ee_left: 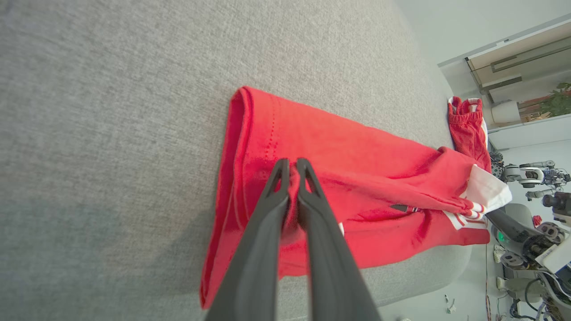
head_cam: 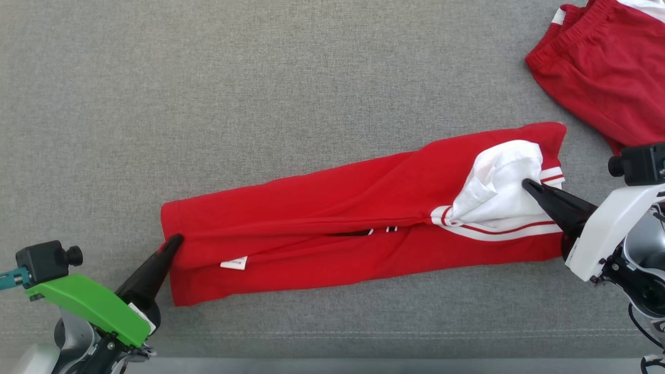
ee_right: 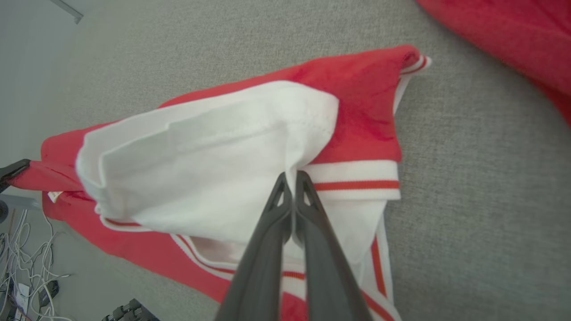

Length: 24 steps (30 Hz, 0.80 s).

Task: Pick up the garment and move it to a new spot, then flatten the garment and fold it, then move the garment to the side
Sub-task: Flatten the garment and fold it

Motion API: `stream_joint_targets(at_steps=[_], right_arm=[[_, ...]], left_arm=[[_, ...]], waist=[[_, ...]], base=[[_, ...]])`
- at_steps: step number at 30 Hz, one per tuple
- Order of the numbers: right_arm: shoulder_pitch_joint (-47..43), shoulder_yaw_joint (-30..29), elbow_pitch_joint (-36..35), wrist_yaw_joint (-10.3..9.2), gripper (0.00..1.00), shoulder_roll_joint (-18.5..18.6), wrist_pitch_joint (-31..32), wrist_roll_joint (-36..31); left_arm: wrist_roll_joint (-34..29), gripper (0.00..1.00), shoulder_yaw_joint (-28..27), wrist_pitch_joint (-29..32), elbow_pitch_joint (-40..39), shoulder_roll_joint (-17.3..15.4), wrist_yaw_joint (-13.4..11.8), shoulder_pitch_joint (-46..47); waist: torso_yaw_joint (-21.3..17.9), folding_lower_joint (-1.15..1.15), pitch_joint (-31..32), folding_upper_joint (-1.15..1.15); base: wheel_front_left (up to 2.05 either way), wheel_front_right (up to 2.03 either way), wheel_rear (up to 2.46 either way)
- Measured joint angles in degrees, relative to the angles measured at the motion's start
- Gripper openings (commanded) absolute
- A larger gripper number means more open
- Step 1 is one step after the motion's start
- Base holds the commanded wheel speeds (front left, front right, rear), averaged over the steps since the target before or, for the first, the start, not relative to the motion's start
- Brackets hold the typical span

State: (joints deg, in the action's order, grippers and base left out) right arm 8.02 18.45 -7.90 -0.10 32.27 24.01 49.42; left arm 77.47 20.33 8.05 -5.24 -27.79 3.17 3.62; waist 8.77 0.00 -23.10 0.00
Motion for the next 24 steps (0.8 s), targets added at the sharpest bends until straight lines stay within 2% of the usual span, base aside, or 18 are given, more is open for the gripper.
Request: stream_joint_targets(at_steps=[1, 5, 6, 8, 10, 11, 24], right_arm=[[0.11, 0.01, 0.21, 0.00, 0.17, -0.07, 0.00, -0.02], [0.46, 0.16, 0.91, -0.01, 0.26, -0.37, 0.00, -0.05], [0.67, 0.19, 1.05, -0.01, 0.40, -0.48, 0.00, -0.07], [1.11, 0.23, 1.24, -0.01, 0.49, -0.70, 0.00, -0.08], [1.27, 0.36, 1.49, -0.01, 0.88, -0.79, 0.00, -0.09], [1.28, 0.41, 1.65, -0.01, 0.98, -0.81, 0.00, -0.12], [1.90, 1.54, 4.00, -0.08, 1.00, -1.89, -0.22, -1.09]], left_arm=[[0.00, 1.00, 0.15, 0.16, 0.05, 0.01, 0.00, 0.01], [0.20, 1.00, 0.92, 1.65, 0.16, 0.00, -0.18, 0.01], [0.37, 1.00, 1.29, 2.02, 0.20, 0.00, -0.18, 0.01], [0.43, 1.00, 1.89, 2.50, 0.22, 0.00, -0.25, -0.01], [0.42, 1.00, 2.04, 3.01, 0.29, -0.14, -0.58, -0.01], [0.38, 1.00, 2.00, 3.00, 0.41, -0.23, -0.74, -0.01], [-1.08, 1.00, 1.54, 2.80, 1.51, -1.19, -1.94, -0.01]], waist=[[-0.04, 0.00, 0.04, 0.00], [-0.17, 0.00, 0.13, 0.00], [-0.19, 0.00, 0.15, 0.00], [-0.21, 0.00, 0.19, 0.00], [-0.21, 0.00, 0.25, 0.00], [-0.20, 0.00, 0.29, 0.00], [-0.55, 0.00, 1.14, 0.00]], base=[[0.00, 0.00, 0.00], [0.00, 0.00, 0.00], [0.00, 0.00, 0.00], [0.00, 0.00, 0.00], [0.00, 0.00, 0.00], [0.00, 0.00, 0.00], [0.00, 0.00, 0.00]])
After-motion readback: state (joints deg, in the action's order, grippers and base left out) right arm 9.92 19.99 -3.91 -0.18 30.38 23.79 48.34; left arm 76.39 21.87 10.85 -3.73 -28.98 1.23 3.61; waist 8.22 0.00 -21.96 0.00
